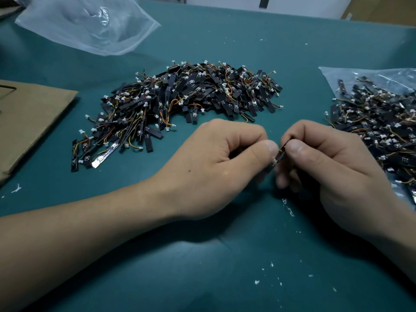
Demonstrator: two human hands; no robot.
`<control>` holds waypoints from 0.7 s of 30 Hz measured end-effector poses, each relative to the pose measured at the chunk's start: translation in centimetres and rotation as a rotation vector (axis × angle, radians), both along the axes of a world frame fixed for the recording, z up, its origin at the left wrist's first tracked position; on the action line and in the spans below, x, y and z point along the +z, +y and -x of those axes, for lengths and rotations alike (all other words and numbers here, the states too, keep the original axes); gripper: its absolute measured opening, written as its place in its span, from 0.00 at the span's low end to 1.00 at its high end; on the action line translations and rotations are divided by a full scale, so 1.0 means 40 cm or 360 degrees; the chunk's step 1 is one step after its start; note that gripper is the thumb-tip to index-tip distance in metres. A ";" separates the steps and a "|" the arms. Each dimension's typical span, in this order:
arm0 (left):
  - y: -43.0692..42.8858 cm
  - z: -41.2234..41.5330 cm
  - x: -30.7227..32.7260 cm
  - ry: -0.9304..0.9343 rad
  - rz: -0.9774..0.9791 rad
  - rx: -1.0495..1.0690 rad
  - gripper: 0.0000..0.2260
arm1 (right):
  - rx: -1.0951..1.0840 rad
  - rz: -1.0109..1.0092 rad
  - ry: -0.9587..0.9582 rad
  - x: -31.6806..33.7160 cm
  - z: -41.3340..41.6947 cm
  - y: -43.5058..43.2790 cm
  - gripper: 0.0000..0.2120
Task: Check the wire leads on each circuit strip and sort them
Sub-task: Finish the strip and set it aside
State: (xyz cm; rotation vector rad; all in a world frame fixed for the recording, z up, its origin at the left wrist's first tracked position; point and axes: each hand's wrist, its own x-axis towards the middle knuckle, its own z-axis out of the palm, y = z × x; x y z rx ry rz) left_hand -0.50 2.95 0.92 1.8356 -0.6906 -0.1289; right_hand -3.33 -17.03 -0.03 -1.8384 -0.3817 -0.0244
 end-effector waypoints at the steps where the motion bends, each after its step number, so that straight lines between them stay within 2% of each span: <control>1: -0.001 -0.001 -0.002 -0.0019 0.0005 0.0044 0.16 | 0.0021 0.0038 -0.0007 0.000 0.000 0.000 0.13; 5: -0.005 -0.005 -0.004 -0.0058 -0.0033 0.0115 0.15 | 0.0072 0.0178 -0.0054 0.002 0.005 0.001 0.13; 11: -0.002 0.005 0.007 0.0155 0.0113 0.0050 0.11 | -0.0077 -0.0042 -0.0155 0.003 0.003 0.006 0.12; 15: -0.001 0.005 0.007 0.0045 -0.0109 -0.0079 0.11 | -0.0081 -0.0005 -0.0216 0.001 0.004 0.004 0.11; 21: 0.002 0.002 0.001 0.0133 -0.0038 -0.0127 0.10 | -0.0095 0.0044 -0.0237 -0.001 0.005 0.006 0.10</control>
